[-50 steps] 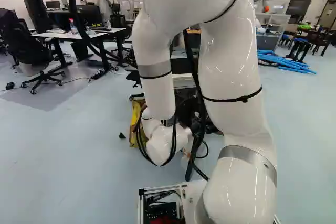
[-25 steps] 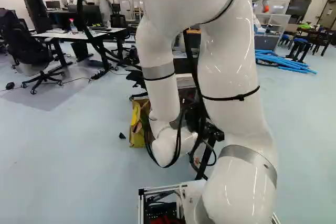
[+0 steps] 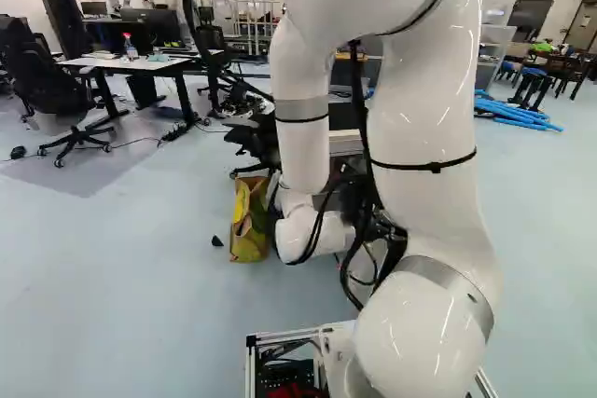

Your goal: Grab a drink from the fridge

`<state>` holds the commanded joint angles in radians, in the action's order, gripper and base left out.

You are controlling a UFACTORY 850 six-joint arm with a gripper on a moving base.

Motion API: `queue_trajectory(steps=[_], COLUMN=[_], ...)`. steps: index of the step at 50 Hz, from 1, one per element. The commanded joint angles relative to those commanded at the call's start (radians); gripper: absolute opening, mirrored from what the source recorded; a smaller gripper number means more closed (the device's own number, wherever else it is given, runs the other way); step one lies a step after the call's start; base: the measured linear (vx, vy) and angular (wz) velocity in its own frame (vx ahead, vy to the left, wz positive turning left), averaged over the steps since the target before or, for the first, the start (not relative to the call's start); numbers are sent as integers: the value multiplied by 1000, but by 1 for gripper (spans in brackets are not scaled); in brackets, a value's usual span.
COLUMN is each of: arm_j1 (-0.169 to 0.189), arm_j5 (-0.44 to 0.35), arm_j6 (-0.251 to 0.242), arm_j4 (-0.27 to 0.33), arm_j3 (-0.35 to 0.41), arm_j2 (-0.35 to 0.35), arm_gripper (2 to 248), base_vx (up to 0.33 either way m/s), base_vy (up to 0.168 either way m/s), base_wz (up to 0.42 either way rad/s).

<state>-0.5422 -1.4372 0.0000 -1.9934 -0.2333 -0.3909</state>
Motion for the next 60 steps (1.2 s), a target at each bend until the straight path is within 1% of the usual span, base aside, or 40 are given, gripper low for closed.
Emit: queue_trajectory(steps=[32,48,60], arm_j1=[254,376,454], arm_j5=[79,80,80], arm_j6=[0,0,0], arm_j4=[-54,-60,-60], arm_j3=[-113,-188,-249], arm_j2=[35,34,23], arm_gripper=[247,247,247], base_vx=[0,0,0], base_vy=[0,0,0], base_wz=[0,0,0])
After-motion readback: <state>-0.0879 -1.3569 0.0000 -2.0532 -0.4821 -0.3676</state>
